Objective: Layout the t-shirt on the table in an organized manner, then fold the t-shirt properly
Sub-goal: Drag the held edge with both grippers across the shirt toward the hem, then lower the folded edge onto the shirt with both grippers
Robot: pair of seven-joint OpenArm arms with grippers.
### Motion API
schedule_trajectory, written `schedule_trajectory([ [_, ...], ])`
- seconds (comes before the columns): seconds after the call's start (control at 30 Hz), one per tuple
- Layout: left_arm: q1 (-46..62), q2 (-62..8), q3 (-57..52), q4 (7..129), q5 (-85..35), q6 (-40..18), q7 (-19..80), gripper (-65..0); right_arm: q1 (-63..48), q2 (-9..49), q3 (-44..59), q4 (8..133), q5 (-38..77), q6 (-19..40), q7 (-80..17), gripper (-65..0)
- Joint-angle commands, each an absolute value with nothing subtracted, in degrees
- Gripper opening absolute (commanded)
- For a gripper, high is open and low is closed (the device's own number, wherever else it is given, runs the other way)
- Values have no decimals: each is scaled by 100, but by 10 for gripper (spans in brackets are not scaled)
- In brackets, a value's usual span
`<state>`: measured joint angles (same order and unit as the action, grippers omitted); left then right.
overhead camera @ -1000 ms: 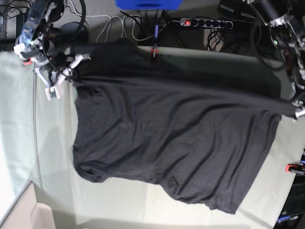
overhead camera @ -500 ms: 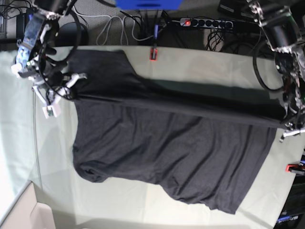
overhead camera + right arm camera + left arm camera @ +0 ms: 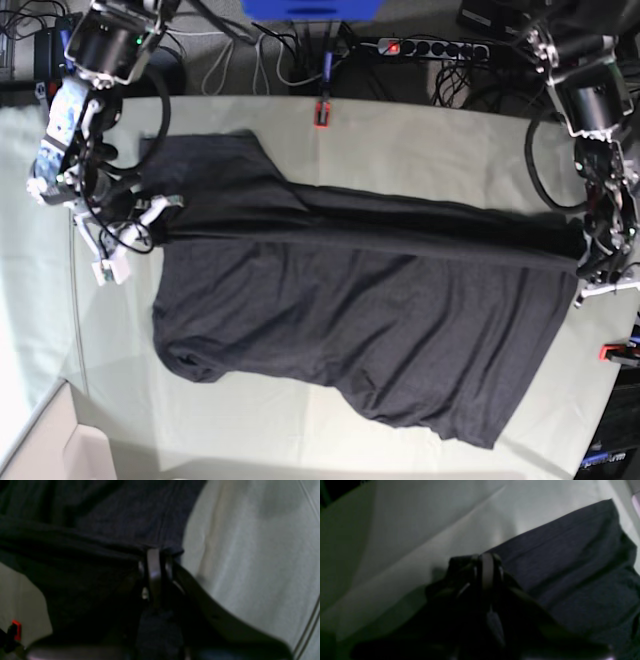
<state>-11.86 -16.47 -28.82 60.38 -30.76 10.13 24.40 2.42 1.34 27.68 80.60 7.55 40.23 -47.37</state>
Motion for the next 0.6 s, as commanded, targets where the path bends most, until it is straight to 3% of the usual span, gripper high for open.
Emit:
schedule_trajectory([
  [0.0, -1385, -1754, -2905, 6079, -3073, 989, 2299, -650, 426, 242, 2774, 8040, 804, 4000, -4637, -650],
  [0.2, -1596, -1763, -2905, 5727, -3073, 989, 2299, -637, 804, 312, 2774, 7758, 804, 4000, -4637, -650],
  [0.3, -1710, -1771, -2905, 5481, -3073, 989, 2299, -553, 910, 312, 2765, 7758, 804, 4000, -4690, -644],
  [0.47, -1771, -1754, -2905, 5473, -3073, 989, 2299, -332, 919, 321, 2765, 7758, 804, 4000, -4690, -451],
  [0.57, -1719, -1763, -2905, 5807, -3081, 989, 2299, -258, 919, 321, 2774, 7785, 804, 4000, -4690, -348],
])
